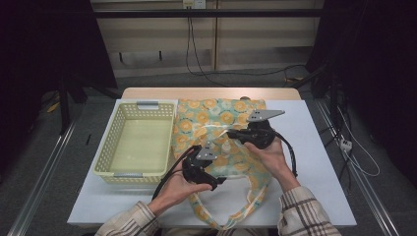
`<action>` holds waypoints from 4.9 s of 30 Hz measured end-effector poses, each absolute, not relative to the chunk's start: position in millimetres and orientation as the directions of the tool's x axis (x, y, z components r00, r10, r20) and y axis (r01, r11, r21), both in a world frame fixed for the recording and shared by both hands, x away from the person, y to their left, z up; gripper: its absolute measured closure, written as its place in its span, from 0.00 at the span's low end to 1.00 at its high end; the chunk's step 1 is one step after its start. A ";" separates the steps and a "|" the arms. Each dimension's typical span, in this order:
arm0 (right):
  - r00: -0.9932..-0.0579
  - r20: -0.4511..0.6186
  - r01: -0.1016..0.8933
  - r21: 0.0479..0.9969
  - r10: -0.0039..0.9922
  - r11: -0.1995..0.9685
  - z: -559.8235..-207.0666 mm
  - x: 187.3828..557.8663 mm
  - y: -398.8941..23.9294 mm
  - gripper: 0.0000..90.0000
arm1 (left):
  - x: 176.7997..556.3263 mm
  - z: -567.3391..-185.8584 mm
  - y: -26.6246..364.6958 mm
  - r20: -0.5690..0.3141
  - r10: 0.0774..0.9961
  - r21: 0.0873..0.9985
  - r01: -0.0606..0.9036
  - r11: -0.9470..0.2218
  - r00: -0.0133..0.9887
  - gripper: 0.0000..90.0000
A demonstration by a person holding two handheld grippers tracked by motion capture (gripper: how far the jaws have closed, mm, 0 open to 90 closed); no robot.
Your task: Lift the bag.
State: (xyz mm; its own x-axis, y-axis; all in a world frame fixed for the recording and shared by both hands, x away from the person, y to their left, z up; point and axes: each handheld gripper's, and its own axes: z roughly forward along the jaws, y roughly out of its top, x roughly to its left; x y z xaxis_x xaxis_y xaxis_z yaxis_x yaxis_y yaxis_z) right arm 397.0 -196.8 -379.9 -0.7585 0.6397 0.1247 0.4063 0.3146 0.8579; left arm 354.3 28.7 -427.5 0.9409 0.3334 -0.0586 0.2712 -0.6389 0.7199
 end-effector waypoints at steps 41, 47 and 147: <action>-0.758 0.117 0.407 0.854 0.642 0.325 -382.1 395.1 -196.9 1.00 | 364.7 -447.5 21.8 -0.101 0.345 0.661 0.322 -0.678 0.933 1.00; -0.757 0.114 0.402 0.857 0.643 0.322 -380.3 394.6 -197.8 1.00 | 363.7 -434.4 31.7 -0.126 0.356 0.737 0.328 -0.591 0.926 1.00; -0.554 0.022 0.326 0.925 0.832 0.194 -270.3 475.6 -240.2 1.00 | 369.2 -255.9 92.2 -0.019 0.371 0.950 0.132 -0.281 0.928 1.00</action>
State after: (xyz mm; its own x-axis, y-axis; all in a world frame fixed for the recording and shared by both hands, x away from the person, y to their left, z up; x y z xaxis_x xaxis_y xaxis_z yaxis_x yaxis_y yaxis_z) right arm 475.6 -240.2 -270.3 -0.5544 0.8320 0.0216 0.3264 0.1935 0.9252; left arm 369.2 92.2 -255.9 0.9283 0.3714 -0.0191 0.1321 -0.2814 0.9505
